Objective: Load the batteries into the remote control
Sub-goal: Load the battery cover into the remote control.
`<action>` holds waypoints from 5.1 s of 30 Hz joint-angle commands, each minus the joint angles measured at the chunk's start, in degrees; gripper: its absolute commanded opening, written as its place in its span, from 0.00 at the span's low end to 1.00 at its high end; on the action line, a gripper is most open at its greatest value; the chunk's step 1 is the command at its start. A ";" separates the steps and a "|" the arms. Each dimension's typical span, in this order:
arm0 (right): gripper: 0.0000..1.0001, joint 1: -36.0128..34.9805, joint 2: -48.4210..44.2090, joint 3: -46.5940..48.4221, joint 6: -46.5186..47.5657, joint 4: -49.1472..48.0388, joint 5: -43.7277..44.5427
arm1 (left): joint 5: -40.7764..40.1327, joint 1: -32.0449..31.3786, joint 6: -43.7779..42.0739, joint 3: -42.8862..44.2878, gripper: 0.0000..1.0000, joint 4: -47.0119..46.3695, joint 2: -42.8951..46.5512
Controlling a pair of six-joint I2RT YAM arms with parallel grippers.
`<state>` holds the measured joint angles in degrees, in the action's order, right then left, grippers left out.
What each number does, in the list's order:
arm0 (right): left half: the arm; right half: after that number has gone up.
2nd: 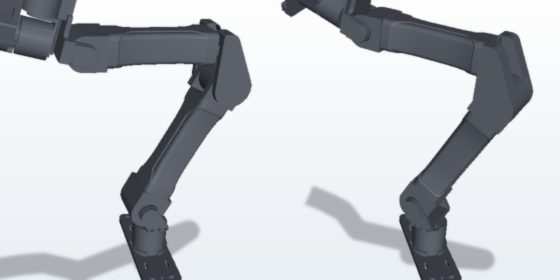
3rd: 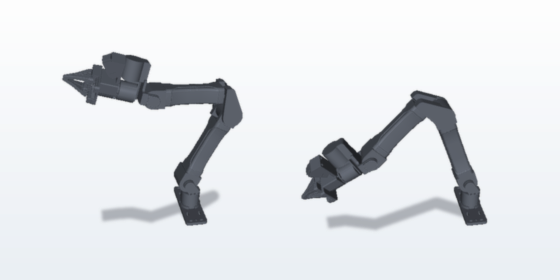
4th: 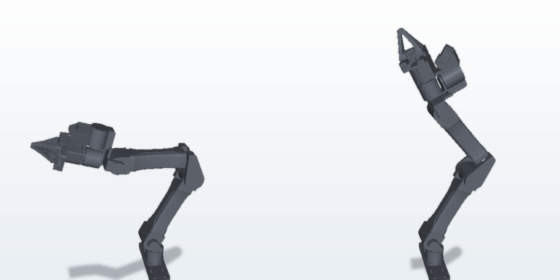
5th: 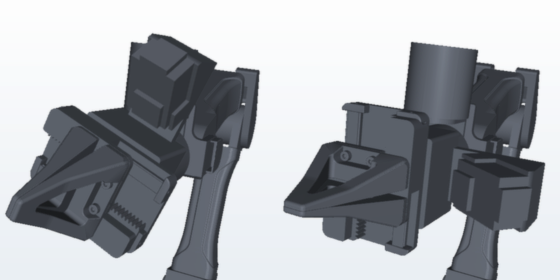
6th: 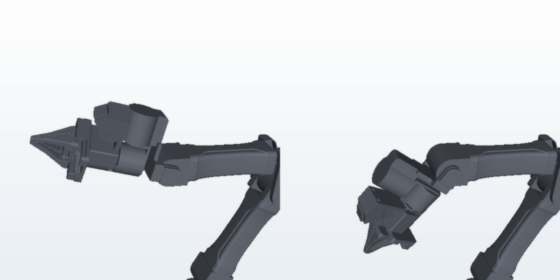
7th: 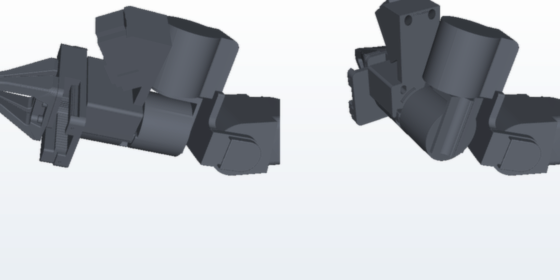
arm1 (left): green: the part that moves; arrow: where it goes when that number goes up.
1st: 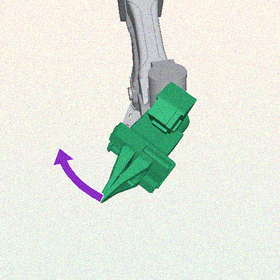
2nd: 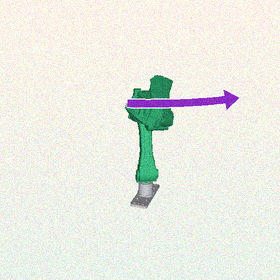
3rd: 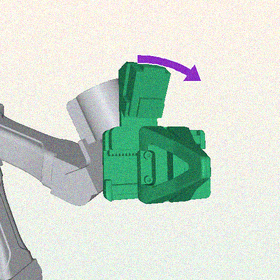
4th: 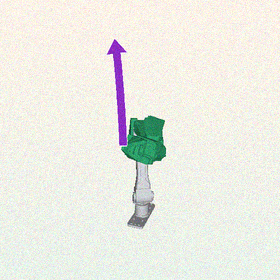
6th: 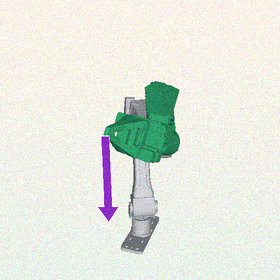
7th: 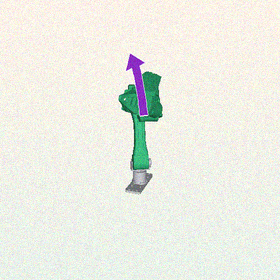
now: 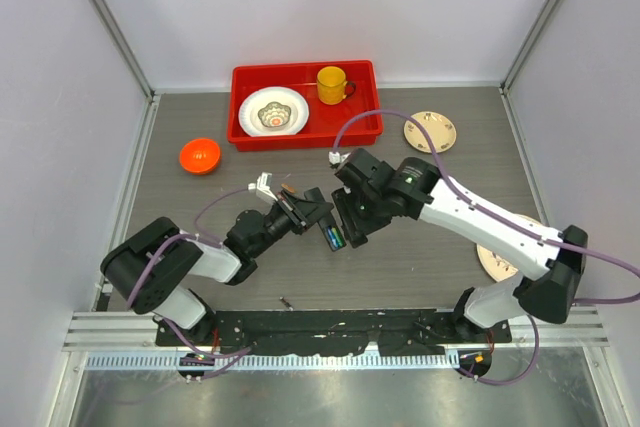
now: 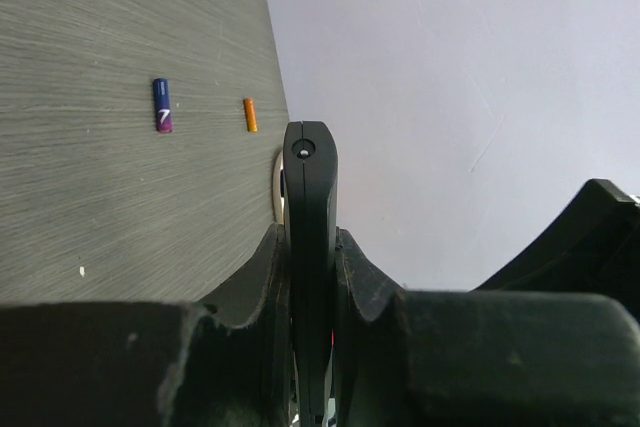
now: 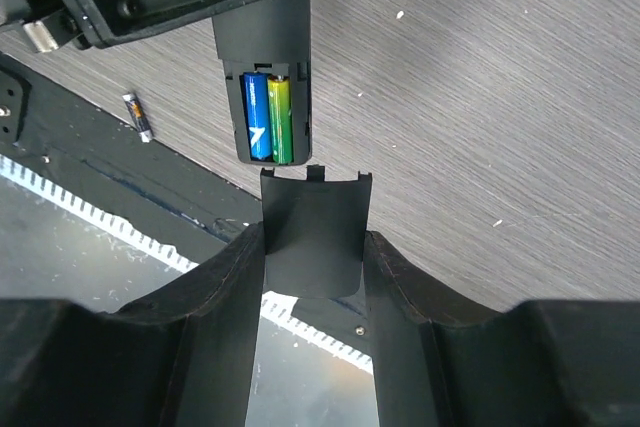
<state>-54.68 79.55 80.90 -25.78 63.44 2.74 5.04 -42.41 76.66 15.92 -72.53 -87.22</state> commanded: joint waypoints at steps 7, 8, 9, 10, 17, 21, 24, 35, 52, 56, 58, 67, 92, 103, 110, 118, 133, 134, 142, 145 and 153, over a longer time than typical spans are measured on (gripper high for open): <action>0.14 -0.69 7.46 6.90 3.02 1.25 -1.51 | -0.29 -0.30 1.74 1.83 0.00 -13.34 0.47; 0.14 -0.70 8.25 7.07 3.02 1.16 -1.69 | -0.29 -0.30 1.74 1.83 0.00 -13.34 0.56; 0.14 -0.78 8.78 7.51 3.28 1.16 -1.95 | -0.20 -0.30 1.74 1.74 0.00 -13.34 0.73; 0.14 -0.70 8.96 7.60 3.37 0.99 -1.95 | -0.12 -0.30 1.74 1.57 0.00 -13.34 0.82; 0.14 -0.78 11.33 7.87 3.63 0.20 -3.97 | -0.03 -0.30 1.91 1.57 0.00 -13.86 1.17; 0.13 -0.78 11.59 7.34 3.28 -0.94 -4.24 | 0.15 -0.39 1.91 1.57 0.00 -13.86 1.44; 0.13 -0.78 11.86 6.99 3.02 -1.48 -4.33 | 0.15 -0.39 1.91 1.57 0.00 -13.95 1.53; 0.13 -0.78 13.09 6.02 2.93 -2.62 -4.68 | 0.15 -0.39 2.00 1.57 0.00 -14.30 2.05; 0.13 -0.87 11.59 2.95 2.14 -4.02 -4.85 | 0.15 -0.39 2.26 1.83 0.00 -14.83 1.62; 0.13 -0.87 11.51 2.51 2.14 -4.29 -5.12 | 0.24 -0.39 2.26 1.83 0.00 -14.83 1.70; 0.13 -0.87 11.51 2.50 2.14 -4.38 -5.12 | 0.24 -0.39 2.26 1.92 0.00 -14.83 1.61; 0.13 -0.78 11.94 2.42 2.40 -4.38 -4.41 | 0.94 -0.74 2.53 1.92 0.00 -16.06 1.26; 0.12 0.62 11.95 1.89 2.84 -5.87 -3.97 | 1.38 -2.85 2.17 1.66 0.00 -16.06 3.64; 0.12 1.41 11.68 1.98 3.02 -6.05 -3.45 | 1.38 -3.46 2.00 1.74 0.00 -16.06 3.72; 0.11 2.29 11.24 1.89 2.93 -6.75 -3.10 | 1.38 -4.08 2.17 1.92 0.00 -16.06 3.99; 0.11 3.26 11.33 1.98 2.84 -7.80 -3.18 | 1.38 -4.96 2.17 2.09 0.00 -16.06 4.16; 0.11 4.49 11.77 3.03 2.58 -8.95 -3.09 | 1.73 -6.19 1.82 2.53 0.00 -16.06 4.08; 0.11 4.58 11.86 3.21 2.66 -9.03 -3.09 | 1.82 -6.28 1.82 2.62 0.00 -16.06 4.08; 0.11 5.19 12.65 4.61 2.93 -9.30 -3.10 | 1.82 -6.89 1.65 2.62 0.00 -16.06 3.81; 0.11 5.37 12.91 5.23 3.19 -9.39 -3.01 | 1.82 -7.24 1.56 2.80 0.00 -16.06 3.64; 0.11 5.81 13.70 6.72 3.46 -9.47 -3.01 | 2.08 -8.04 1.47 3.15 0.00 -16.06 3.11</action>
<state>-51.16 92.58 84.03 -22.68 62.48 -6.31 0.49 -47.40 76.25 17.39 -70.94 -85.43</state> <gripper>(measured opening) 0.459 0.183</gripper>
